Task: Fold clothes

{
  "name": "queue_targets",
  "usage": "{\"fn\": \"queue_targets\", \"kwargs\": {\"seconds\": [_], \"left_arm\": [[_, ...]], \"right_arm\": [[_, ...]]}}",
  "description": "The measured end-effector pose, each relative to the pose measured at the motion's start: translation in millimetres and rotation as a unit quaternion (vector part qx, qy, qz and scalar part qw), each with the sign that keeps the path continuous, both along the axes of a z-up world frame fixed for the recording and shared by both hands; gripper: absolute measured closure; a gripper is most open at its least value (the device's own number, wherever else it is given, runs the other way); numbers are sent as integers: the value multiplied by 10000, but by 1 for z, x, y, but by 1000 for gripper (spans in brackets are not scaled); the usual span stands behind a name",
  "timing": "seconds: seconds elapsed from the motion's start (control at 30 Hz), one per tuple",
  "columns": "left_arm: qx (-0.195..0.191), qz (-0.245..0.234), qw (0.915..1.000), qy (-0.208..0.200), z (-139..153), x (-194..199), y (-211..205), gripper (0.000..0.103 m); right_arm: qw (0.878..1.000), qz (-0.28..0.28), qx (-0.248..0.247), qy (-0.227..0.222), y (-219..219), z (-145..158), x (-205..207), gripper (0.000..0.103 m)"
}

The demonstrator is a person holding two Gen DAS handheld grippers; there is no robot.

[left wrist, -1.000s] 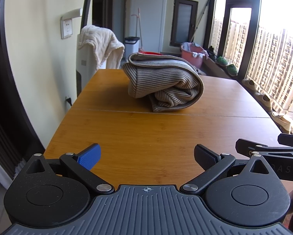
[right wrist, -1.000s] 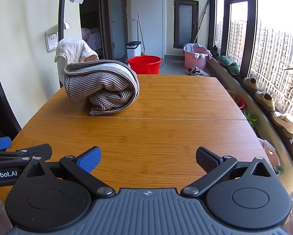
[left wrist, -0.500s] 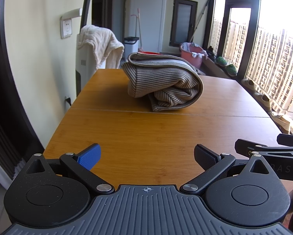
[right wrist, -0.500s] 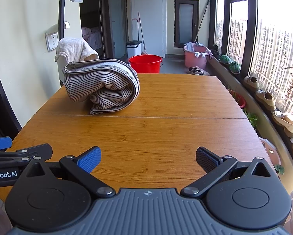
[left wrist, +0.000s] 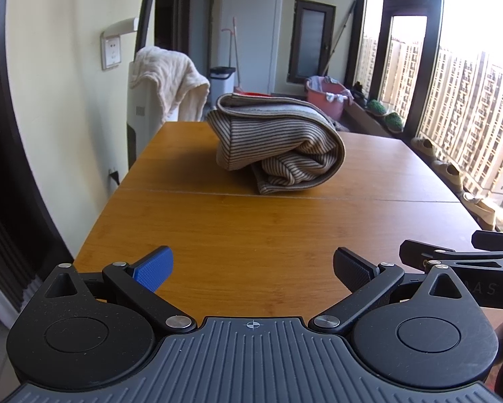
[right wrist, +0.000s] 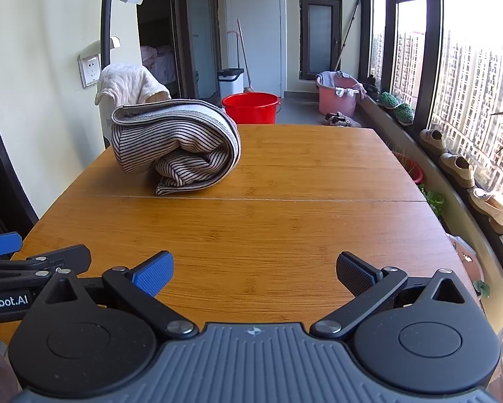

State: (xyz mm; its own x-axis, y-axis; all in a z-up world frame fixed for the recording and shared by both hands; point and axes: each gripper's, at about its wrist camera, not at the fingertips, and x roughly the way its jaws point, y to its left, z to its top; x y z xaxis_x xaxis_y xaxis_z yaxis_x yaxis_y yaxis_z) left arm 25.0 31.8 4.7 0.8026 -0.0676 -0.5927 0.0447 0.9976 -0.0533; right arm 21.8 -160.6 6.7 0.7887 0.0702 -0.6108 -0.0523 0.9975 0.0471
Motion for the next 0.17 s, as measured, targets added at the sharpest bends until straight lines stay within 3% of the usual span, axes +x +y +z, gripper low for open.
{"fn": "queue_targets", "kwargs": {"seconds": [0.17], "left_arm": [[5,-47,10000,-37,0,-1,-1,0]], "right_arm": [[10000,12,18,-4,-2,0,1,0]]}}
